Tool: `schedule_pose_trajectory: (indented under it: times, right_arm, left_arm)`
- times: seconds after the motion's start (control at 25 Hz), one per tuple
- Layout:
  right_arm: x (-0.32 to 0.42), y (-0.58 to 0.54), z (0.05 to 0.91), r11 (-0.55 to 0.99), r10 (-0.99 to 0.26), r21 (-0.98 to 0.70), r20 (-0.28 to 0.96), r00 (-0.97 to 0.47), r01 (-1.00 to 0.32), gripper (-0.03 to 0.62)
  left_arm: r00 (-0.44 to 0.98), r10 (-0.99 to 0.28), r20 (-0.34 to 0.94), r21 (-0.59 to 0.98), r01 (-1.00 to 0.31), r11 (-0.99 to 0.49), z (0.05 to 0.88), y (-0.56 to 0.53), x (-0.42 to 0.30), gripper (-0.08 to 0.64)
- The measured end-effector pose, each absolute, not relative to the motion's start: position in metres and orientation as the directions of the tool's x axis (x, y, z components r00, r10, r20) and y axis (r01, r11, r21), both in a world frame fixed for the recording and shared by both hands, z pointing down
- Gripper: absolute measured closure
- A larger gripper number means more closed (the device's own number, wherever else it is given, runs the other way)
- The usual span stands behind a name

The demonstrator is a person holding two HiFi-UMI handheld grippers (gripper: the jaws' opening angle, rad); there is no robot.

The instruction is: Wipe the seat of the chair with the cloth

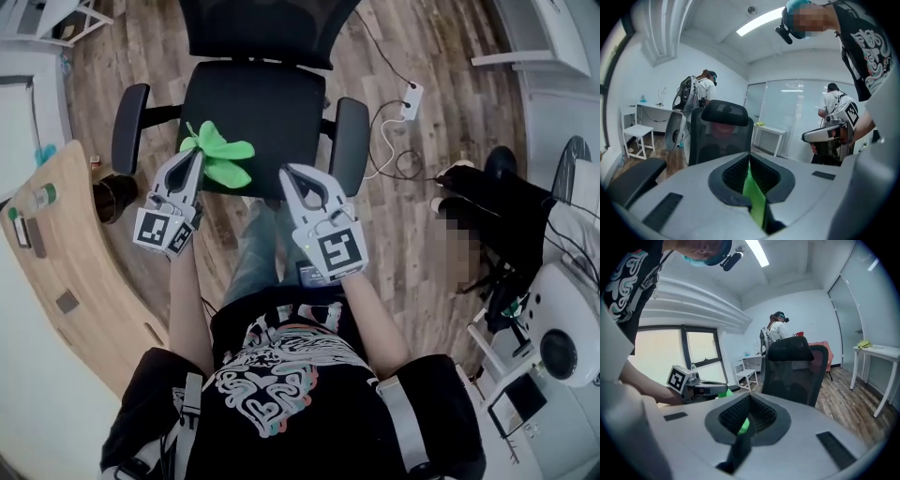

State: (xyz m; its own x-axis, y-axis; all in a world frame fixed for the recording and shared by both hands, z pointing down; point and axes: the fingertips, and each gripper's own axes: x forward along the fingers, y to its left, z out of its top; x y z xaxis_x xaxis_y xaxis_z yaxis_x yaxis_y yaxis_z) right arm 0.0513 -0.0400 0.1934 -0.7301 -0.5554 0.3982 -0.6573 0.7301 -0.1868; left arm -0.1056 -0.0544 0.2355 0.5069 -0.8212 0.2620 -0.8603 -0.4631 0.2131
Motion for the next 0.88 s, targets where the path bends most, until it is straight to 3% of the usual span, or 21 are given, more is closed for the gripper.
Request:
schedule_pose_trajectory:
  times: [0.88]
  right_arm:
    - [0.003,-0.069,0.365,0.619,-0.585,-0.116,0.592,-0.554,-0.777,0.592]
  left_arm:
    - [0.563,-0.713,0.418,0.236,-0.825,-0.514,0.402,-0.055,-0.143,0.552]
